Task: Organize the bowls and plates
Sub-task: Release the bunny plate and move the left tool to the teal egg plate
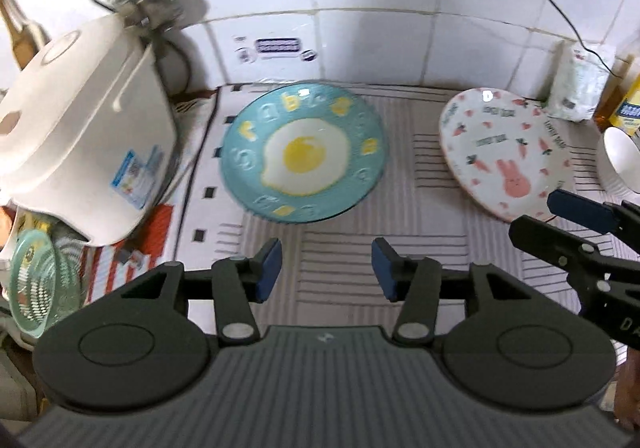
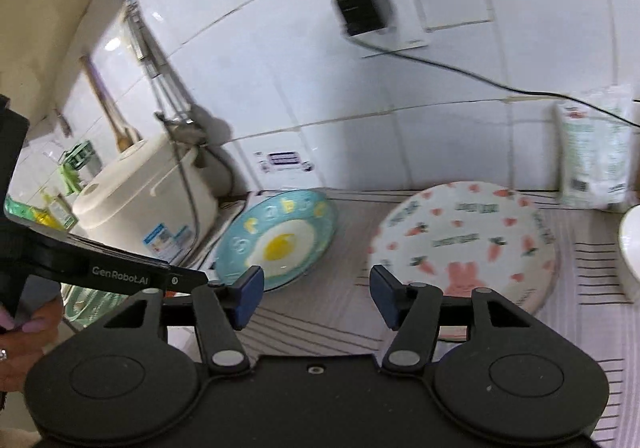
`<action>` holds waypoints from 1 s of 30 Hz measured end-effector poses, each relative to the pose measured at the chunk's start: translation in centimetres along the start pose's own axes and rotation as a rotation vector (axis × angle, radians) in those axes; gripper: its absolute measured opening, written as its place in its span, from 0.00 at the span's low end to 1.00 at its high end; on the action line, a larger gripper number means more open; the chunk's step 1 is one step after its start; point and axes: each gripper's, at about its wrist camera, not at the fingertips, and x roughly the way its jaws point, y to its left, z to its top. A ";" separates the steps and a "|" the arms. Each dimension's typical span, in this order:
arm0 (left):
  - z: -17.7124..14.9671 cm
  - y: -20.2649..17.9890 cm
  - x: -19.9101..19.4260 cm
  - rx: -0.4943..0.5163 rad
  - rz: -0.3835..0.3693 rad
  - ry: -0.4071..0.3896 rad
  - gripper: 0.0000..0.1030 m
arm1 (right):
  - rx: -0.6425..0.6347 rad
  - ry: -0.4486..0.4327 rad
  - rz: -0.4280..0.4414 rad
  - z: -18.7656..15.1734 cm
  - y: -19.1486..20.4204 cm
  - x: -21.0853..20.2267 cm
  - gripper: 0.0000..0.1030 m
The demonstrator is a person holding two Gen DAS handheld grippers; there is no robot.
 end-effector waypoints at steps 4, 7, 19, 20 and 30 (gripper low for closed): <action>-1.0 2.2 -0.3 0.011 0.025 -0.009 0.61 | -0.012 -0.008 0.019 -0.4 2.0 0.7 0.64; -1.3 3.6 -0.4 0.017 0.036 -0.010 0.68 | -0.025 -0.013 0.030 -0.7 3.3 1.2 0.67; -0.1 8.2 2.9 -0.005 0.024 -0.043 0.92 | -0.017 0.003 0.030 -1.5 4.7 5.7 0.80; 0.0 8.5 3.5 -0.019 0.023 -0.053 0.92 | -0.005 -0.017 0.024 -1.7 4.6 6.3 0.82; 1.7 9.5 10.4 -0.030 0.019 -0.059 0.93 | 0.224 -0.026 0.115 -2.5 2.6 12.8 0.90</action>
